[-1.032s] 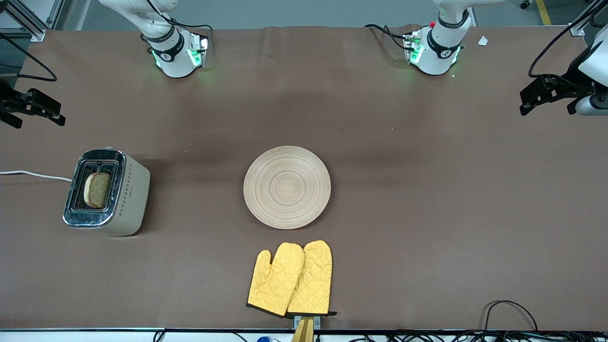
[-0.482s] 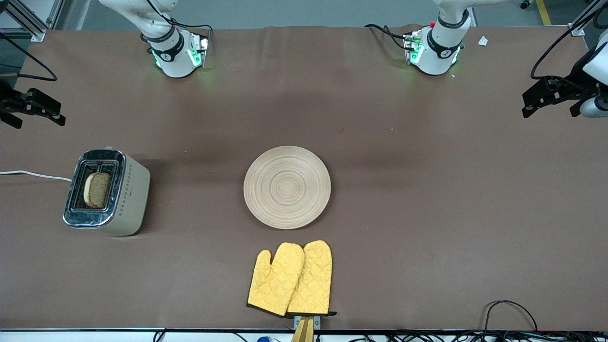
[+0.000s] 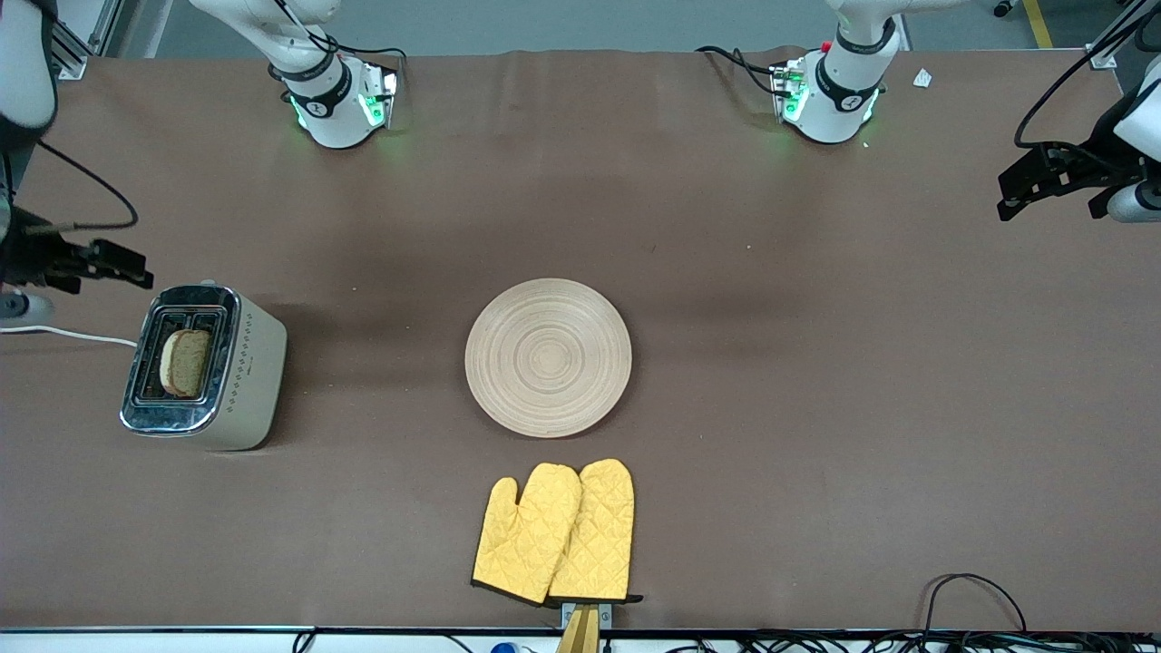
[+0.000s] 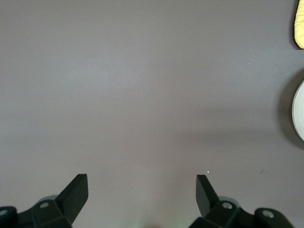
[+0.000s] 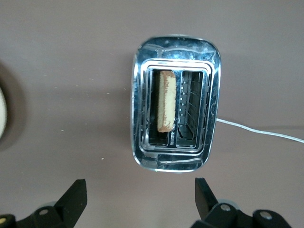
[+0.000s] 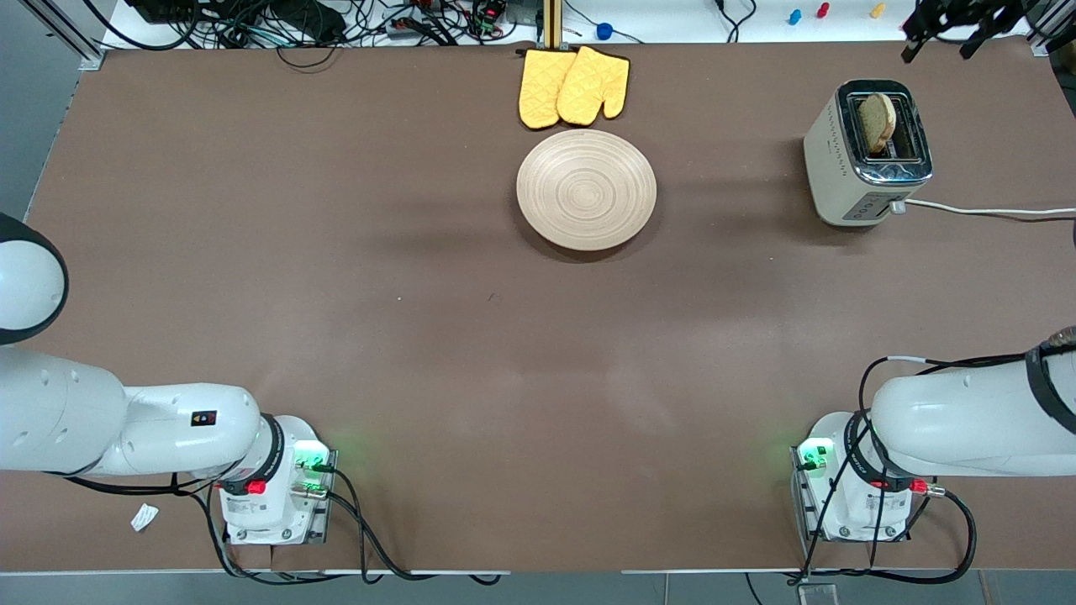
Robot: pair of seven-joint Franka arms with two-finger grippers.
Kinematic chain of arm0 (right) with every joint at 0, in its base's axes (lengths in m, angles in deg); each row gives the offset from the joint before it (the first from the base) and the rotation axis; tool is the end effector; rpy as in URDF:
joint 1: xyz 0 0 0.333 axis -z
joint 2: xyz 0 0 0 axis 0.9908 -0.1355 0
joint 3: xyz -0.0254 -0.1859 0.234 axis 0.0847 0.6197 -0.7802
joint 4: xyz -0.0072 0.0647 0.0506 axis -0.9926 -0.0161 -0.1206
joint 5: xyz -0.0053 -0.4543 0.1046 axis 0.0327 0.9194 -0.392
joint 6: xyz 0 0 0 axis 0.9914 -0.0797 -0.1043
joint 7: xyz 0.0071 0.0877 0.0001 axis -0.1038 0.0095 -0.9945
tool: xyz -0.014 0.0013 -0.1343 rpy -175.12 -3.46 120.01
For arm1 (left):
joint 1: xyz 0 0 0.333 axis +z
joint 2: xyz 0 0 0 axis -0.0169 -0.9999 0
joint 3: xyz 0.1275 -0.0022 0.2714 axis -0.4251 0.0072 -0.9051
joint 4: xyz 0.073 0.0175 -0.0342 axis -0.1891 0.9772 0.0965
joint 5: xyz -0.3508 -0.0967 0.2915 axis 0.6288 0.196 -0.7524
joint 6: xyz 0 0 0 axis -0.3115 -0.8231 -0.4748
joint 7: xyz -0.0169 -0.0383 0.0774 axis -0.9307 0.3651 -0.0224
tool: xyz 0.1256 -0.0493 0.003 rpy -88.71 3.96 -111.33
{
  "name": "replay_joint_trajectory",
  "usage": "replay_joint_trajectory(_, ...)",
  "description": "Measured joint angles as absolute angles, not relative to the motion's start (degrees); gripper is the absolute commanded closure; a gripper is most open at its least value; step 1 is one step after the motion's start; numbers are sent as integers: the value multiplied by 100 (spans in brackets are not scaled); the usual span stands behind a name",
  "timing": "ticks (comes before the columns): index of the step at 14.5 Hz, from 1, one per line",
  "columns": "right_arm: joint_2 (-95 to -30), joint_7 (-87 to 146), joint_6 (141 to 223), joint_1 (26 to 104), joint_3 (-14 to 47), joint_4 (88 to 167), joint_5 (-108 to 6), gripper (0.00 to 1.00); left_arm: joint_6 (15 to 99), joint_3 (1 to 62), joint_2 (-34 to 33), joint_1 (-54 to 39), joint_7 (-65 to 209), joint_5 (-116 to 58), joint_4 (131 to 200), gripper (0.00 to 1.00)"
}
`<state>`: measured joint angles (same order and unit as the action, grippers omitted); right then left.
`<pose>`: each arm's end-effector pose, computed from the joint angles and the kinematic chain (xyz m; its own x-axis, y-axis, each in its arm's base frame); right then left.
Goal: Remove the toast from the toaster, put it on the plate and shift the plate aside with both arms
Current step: 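Reach the right gripper to the toaster and grasp the bread slice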
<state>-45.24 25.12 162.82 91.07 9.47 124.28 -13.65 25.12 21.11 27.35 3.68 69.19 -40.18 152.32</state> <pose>0.6495 -0.0837 0.4613 0.9934 0.0439 -0.1062 0.0426 -0.9990 -0.0144 0.6078 -0.0515 0.6267 0.9996 -0.0260 0.0144 -0.0253 -0.9985 -0.0477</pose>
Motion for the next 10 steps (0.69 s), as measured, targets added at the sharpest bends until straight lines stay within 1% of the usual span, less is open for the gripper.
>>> replay_joint_trajectory(6, -5600, 2496, 16730, 9176, 934, 12434, -1366, 0, 2507, 2097, 2728, 378, 6919, -4018, 15227, 0)
replay_joint_trajectory(9, -5880, 2496, 16912, 9172, 932, 12427, -1366, 1, 2507, 2083, 2728, 387, 6919, -4018, 15226, 0)
replay_joint_trajectory(10, -5909, 2496, 16922, 9173, 932, 12427, -1366, 8, 2507, 2083, 2728, 387, 6919, -4018, 15226, 0)
